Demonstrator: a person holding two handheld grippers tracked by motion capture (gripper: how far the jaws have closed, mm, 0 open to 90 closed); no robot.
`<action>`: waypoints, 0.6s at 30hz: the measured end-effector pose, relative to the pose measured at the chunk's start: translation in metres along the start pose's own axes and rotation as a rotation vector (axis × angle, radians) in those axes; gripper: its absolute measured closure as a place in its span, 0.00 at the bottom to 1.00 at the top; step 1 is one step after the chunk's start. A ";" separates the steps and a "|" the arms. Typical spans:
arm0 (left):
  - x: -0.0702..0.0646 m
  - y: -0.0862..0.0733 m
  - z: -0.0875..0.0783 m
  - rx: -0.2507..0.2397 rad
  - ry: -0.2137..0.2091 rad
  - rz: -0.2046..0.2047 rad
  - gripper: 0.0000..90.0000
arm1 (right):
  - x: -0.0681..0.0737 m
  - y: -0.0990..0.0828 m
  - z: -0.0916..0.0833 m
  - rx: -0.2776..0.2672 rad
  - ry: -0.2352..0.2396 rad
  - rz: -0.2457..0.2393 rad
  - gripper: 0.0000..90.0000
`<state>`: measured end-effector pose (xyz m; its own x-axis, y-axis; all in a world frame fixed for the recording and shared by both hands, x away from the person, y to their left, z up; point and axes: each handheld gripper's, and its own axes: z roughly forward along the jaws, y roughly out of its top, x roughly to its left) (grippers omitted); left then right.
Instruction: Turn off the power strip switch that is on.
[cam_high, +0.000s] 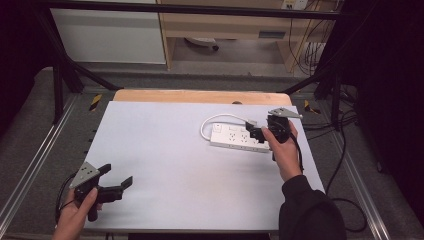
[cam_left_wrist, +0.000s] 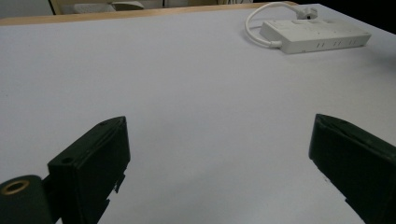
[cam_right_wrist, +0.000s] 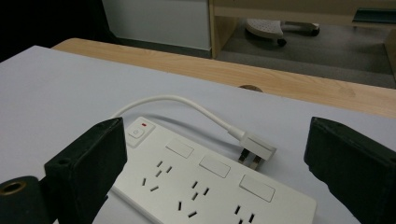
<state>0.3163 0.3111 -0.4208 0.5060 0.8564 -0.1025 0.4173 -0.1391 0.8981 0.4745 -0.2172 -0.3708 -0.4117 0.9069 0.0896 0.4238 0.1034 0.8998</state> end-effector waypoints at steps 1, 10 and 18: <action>0.001 0.000 0.000 0.000 0.002 0.000 0.06 | 0.000 0.000 -0.002 -0.003 0.002 0.000 0.07; -0.001 0.001 0.000 -0.003 -0.001 0.004 0.06 | 0.000 -0.002 -0.027 -0.040 0.032 -0.014 0.08; 0.000 0.000 -0.001 -0.004 0.004 -0.007 0.06 | -0.006 -0.012 -0.052 -0.060 0.044 -0.005 0.09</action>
<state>0.3159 0.3118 -0.4201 0.5000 0.8594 -0.1068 0.4175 -0.1311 0.8991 0.4301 -0.2445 -0.3601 -0.4496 0.8873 0.1026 0.3731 0.0822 0.9241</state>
